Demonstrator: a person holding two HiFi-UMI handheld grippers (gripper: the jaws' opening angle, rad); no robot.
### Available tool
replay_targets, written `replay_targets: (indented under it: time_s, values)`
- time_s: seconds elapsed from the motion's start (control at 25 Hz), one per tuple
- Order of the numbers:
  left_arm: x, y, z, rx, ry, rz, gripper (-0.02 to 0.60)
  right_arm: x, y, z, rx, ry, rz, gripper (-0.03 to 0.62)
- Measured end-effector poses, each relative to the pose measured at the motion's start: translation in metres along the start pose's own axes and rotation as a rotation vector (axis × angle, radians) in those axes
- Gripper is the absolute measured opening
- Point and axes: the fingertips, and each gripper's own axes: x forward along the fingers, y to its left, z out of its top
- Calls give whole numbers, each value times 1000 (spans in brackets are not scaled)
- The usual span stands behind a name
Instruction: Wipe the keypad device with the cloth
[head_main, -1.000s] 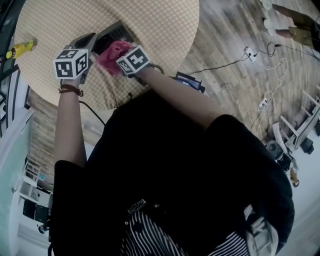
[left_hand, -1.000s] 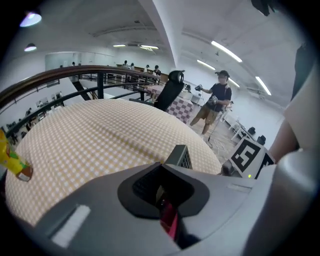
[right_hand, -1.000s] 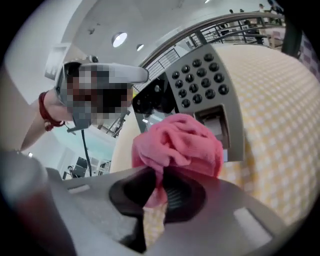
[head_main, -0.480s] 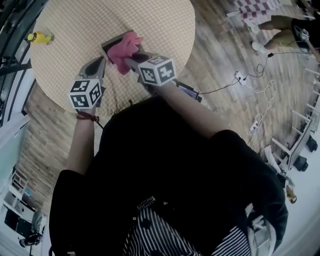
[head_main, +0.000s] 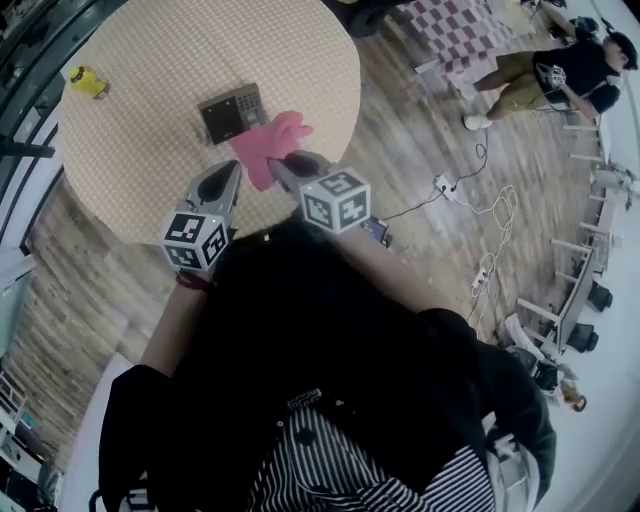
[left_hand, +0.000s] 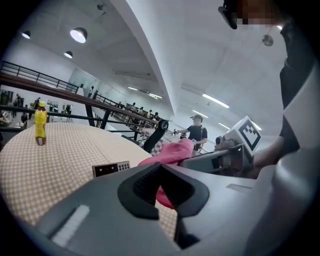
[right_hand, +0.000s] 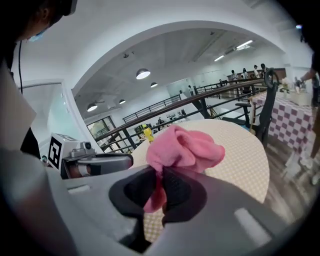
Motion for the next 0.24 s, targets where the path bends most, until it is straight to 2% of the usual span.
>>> replay_targets:
  time_s: [0.04,0.16,0.24]
  values:
    - [0,-9,-4,46,21,-9,3,-5,-3,-1,-32,0,-14,44]
    - [7,-33,-13,252,115,-41,3,-12,-22,7,-90,-4,-42,44]
    - [13,-47,-14,331,143,-67,3,-16,-38,15,-84,-11,-50,44]
